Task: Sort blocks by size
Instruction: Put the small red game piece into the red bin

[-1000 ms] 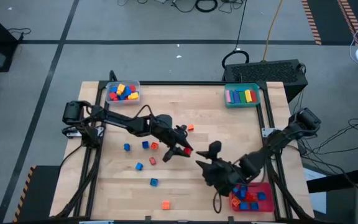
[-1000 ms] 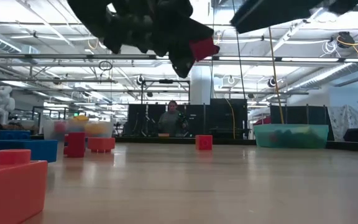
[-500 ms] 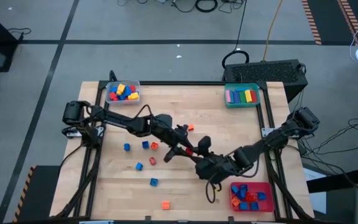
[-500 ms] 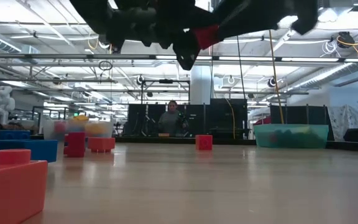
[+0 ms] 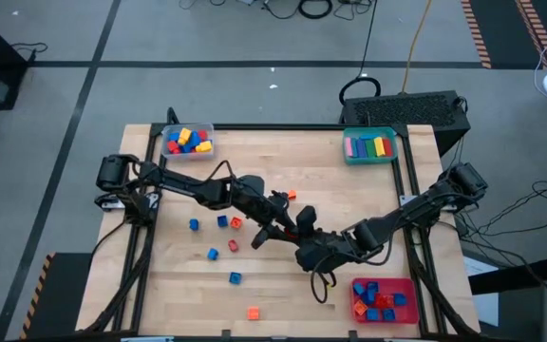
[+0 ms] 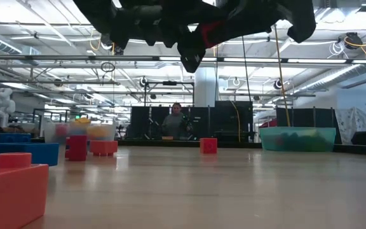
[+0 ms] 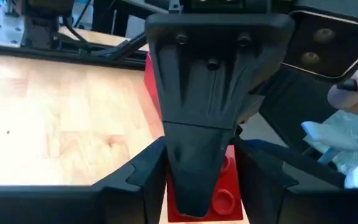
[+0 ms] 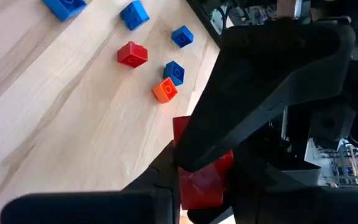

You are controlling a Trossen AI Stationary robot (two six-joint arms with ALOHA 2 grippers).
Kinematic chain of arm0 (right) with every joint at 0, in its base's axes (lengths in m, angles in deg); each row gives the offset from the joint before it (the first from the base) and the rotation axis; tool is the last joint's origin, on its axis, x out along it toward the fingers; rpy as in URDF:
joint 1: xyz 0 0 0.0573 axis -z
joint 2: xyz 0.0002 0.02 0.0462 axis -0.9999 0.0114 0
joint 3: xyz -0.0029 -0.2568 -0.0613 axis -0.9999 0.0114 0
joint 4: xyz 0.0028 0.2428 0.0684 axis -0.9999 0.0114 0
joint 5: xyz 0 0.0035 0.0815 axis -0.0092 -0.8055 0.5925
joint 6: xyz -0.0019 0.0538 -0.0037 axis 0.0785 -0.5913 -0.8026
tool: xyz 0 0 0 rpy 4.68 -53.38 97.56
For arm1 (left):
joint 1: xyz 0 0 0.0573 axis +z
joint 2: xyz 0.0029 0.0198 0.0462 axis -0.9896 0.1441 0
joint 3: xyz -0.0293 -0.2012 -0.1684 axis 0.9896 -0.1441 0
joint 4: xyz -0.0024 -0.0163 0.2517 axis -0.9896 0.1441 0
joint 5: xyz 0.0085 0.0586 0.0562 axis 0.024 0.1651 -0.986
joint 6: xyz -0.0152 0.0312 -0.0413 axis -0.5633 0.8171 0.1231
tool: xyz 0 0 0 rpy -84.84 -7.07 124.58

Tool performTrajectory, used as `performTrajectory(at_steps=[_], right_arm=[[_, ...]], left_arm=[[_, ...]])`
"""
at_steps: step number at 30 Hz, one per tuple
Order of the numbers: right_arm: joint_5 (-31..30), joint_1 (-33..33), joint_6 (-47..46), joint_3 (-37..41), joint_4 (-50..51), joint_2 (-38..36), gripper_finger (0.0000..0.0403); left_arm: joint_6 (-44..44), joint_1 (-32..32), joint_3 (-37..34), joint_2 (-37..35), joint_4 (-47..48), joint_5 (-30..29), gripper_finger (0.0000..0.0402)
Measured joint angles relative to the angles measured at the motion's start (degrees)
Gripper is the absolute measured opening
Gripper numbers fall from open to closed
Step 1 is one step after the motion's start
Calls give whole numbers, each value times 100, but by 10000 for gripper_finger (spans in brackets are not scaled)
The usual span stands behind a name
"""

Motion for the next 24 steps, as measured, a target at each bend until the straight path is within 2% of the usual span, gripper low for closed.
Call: performTrajectory(at_steps=[5, 10, 16, 21, 24], right_arm=[[-42, -17, -600, -2, 187, -3, 73], [29, -184, -2227, -2, 958, -114, 73], [1044, -508, -4297, -7, 1920, -378, 74], [2164, -960, -5801, -9, 2210, -650, 74], [2583, -1319, -6816, -11, 2582, -785, 75]], left_arm=[[84, 134, 0, -9, 118, -3, 187], [206, 355, 2, -118, 594, -24, 213], [595, 493, 2, -133, 665, -143, 254], [1272, 541, 4, -138, 1257, -1483, 283], [1589, 521, 2, -39, 1337, -1839, 296]])
